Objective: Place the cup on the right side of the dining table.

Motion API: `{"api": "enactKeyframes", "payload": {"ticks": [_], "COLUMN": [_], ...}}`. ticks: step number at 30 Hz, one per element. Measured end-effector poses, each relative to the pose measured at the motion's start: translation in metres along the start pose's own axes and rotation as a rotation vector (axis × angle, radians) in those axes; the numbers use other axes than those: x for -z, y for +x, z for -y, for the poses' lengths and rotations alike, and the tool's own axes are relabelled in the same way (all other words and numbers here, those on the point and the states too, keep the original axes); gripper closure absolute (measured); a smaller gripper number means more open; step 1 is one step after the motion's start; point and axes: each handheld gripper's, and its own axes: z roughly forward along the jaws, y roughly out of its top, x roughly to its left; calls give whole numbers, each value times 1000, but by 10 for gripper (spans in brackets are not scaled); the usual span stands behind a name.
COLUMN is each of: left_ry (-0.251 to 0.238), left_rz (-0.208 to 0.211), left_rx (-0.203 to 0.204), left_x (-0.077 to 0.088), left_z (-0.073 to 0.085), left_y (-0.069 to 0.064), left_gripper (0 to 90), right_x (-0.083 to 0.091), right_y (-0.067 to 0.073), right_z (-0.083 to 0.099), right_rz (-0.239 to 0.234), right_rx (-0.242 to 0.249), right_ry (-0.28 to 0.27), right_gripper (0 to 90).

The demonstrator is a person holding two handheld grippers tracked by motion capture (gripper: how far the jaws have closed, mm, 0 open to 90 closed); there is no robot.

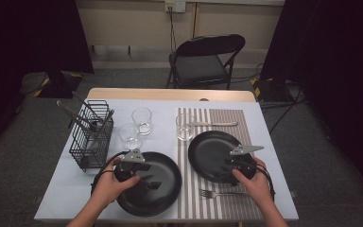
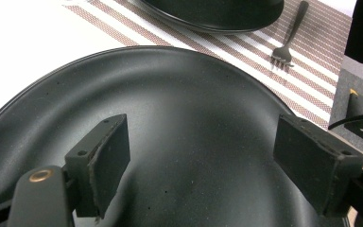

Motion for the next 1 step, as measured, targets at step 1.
{"api": "enactKeyframes", "payload": {"ticks": [1], "left_ry": [6], "left_rz": [-4], "left_rx": [-2], "left_x": [0], "left_z": [0], "left_y": [0], "left_gripper": [191], "right_x": [-1], "right_y": [1], "right_z": [1], "right_rz": [-1], "right_rx": [8], "right_ry": [4], "right_gripper": [227]}}
